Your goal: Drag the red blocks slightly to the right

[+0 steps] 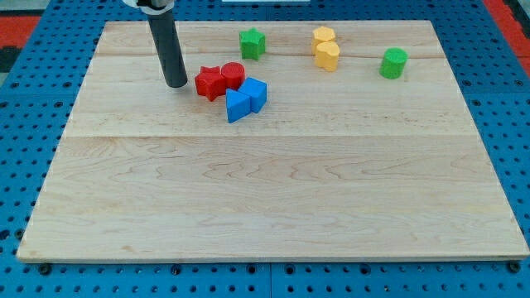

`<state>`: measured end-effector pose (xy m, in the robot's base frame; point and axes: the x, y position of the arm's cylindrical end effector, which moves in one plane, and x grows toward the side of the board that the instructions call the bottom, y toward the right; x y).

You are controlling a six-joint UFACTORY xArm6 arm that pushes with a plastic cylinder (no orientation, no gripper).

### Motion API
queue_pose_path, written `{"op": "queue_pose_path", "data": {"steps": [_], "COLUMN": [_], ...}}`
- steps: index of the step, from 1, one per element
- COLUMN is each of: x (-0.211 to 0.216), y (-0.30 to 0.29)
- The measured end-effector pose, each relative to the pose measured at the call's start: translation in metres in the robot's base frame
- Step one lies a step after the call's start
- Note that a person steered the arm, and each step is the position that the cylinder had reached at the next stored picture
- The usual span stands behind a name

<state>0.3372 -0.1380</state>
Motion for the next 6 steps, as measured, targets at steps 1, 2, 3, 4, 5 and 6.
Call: {"op": "queue_pose_path", "data": {"steps": [1, 2, 3, 4, 5, 6], "x": [0.0, 0.0, 0.0, 0.0, 0.004, 0.013], "y": [0.041, 0.099, 0.121, 0.144, 0.167, 0.184]}}
